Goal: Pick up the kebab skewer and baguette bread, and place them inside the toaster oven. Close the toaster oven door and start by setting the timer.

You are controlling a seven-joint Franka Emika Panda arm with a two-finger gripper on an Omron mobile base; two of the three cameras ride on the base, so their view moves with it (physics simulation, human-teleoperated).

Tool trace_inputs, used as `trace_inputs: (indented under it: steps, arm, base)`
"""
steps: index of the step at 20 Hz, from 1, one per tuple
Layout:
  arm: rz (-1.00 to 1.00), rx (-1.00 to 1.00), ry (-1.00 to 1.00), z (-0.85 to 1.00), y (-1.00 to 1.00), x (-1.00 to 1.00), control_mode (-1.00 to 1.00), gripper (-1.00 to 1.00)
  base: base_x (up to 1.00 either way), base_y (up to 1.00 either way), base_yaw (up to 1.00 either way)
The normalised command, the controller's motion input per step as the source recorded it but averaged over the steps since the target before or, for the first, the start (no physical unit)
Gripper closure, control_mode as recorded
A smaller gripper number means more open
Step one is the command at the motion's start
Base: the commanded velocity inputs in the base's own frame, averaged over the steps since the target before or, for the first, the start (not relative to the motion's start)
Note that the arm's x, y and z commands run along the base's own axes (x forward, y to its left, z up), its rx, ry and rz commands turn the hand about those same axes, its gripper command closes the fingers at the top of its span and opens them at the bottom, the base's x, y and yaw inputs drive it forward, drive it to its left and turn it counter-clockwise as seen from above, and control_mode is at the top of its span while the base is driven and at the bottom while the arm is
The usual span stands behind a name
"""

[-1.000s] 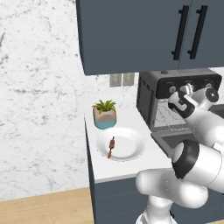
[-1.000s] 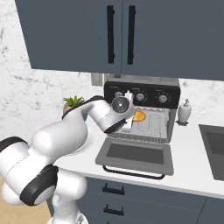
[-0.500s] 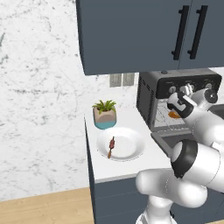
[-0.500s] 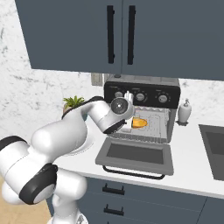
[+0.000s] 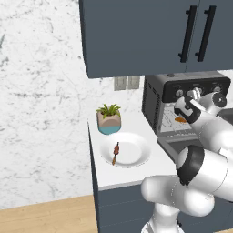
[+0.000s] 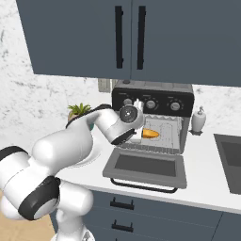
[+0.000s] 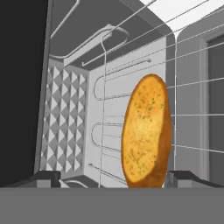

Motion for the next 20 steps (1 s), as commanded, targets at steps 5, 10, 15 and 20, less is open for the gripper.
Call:
trace_inputs:
  steps: [5, 10, 15, 20]
  arm:
    - [0.01, 0.0, 0.05, 0.03, -0.09, -0.91, -1.0, -1.0]
    - [0.22, 0.0, 0.12, 0.0, 0.31, -0.8, -1.0, -1.0]
    - [0.39, 0.0, 0.27, 0.0, 1.0, 0.06, -1.0, -1.0]
    - [0.44, -0.01, 0.39, 0.0, 1.0, 0.11, -1.0, -1.0]
  base:
    - [0.0, 0.0, 0.0]
    - [0.0, 0.0, 0.0]
    - [0.0, 0.0, 0.0]
    - [0.0, 0.0, 0.0]
